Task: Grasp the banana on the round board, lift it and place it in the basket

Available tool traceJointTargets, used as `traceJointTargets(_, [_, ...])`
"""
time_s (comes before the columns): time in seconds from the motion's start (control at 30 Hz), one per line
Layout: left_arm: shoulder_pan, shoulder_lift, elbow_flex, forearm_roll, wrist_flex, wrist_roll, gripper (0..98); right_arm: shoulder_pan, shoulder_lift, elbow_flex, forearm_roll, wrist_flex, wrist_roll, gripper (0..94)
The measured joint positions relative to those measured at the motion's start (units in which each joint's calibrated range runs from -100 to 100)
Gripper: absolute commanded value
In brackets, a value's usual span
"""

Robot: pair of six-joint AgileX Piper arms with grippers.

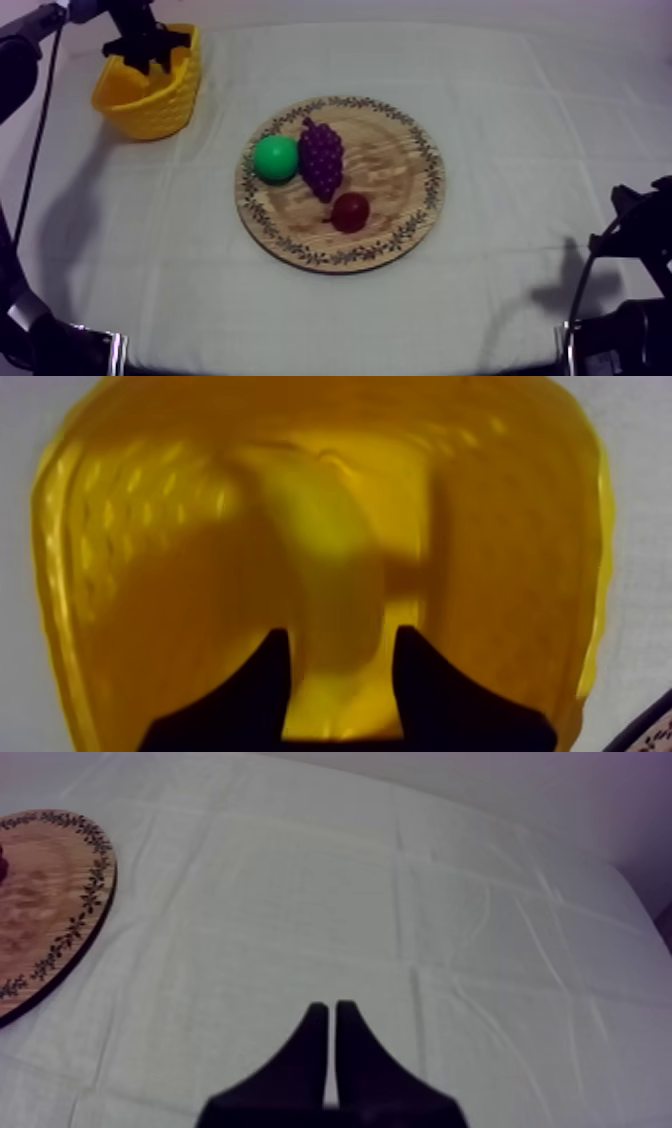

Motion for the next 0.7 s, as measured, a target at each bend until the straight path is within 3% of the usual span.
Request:
traceJointTargets(0.13, [-0.26, -1.2, 1.78, 0.86, -2.02, -0.48, 42.9, 0.0, 0.0, 0.0, 0.0, 0.0, 0.0, 0.4])
traceJointTargets(0.33, [-0.35, -5.65, 6.85, 2.06, -6.92, -0.79, 11.1, 0.0, 0.0, 0.0, 0.0, 0.0, 0.0, 0.4])
traceJointTargets(0.4, [-0.22, -8.15, 9.75, 2.54, -9.36, -1.15, 5.5, 0.0, 0.0, 0.0, 0.0, 0.0, 0.0, 0.4])
traceJointTargets(0.7, [0.77, -23.95, 29.32, 4.25, -22.75, -2.05, 0.5, -0.03, 0.0, 0.0, 0.0, 0.0, 0.0, 0.4])
